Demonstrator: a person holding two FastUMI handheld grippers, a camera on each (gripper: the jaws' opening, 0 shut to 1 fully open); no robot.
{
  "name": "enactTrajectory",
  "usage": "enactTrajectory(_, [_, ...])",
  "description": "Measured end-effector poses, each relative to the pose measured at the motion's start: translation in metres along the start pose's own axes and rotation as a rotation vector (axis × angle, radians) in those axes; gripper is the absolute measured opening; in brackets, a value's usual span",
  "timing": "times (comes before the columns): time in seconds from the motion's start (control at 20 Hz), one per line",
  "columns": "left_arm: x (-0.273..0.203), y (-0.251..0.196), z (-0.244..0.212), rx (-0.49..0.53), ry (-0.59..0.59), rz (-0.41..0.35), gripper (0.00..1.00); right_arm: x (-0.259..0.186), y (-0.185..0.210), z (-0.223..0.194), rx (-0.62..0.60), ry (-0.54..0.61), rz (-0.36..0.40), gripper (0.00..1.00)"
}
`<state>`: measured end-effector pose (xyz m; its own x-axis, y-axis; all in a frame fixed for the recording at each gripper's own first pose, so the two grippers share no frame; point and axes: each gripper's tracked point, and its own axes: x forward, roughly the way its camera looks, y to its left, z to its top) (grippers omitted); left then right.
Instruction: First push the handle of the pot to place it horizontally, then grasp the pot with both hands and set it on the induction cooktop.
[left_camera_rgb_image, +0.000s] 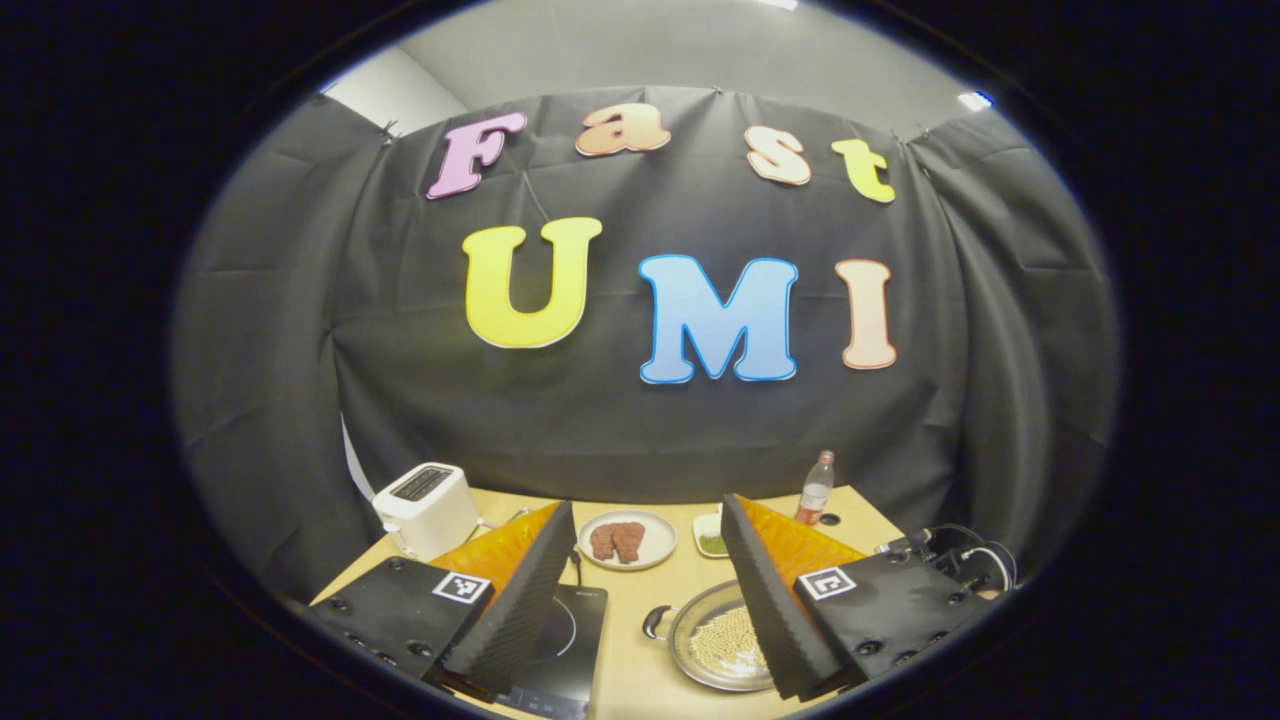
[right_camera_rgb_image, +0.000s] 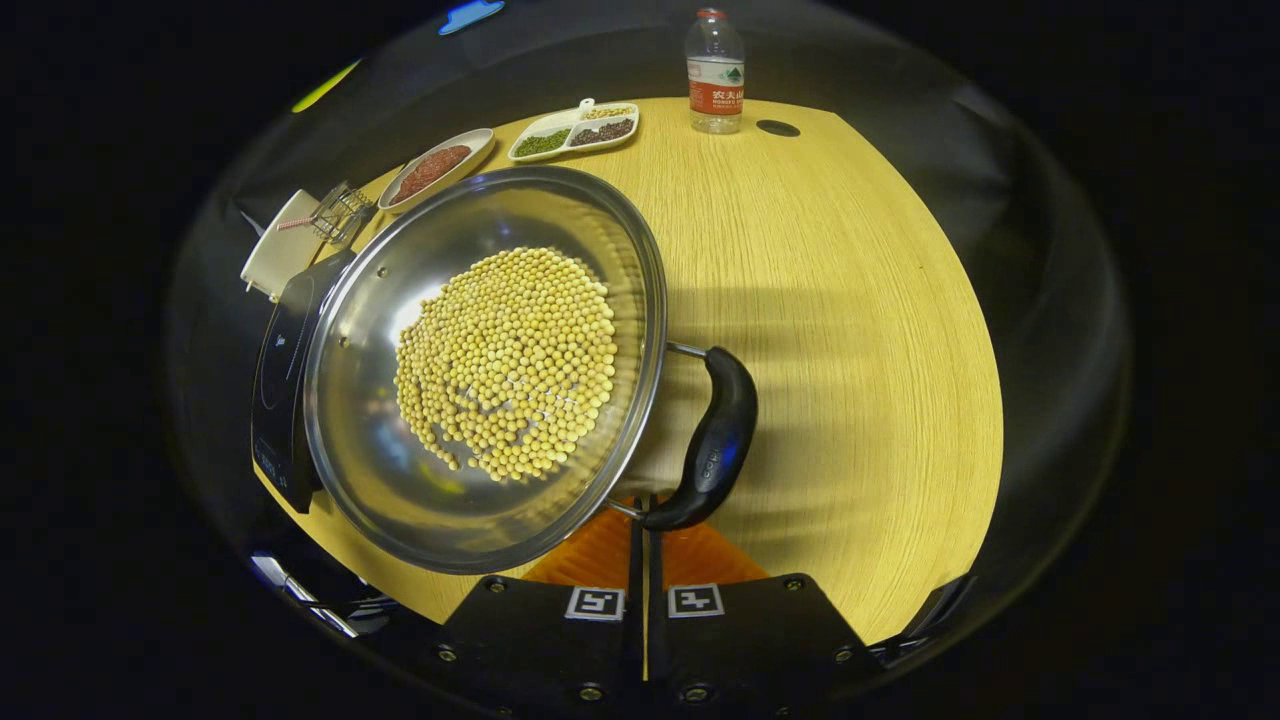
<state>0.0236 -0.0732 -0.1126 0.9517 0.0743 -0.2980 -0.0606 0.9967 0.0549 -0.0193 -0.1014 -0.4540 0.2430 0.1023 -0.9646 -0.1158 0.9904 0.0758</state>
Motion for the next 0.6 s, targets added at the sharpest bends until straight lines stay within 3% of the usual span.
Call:
enactTrajectory(0.45, [-0.005,-0.018,-0.001,0.032,0.009,0.023,0.96,0.01,-0.009,0.019,-0.037,-0.016,0.0,0.02])
enactTrajectory(0.5, [-0.005,-0.019,-0.003,0.034,0.011,0.024,0.99,0.01,-0.009,0.021,-0.036,-0.018,0.0,0.02])
enactTrajectory(0.6, [-0.007,-0.02,-0.004,0.032,0.012,0.024,0.93,0.01,-0.012,0.024,-0.034,-0.024,-0.002,0.02])
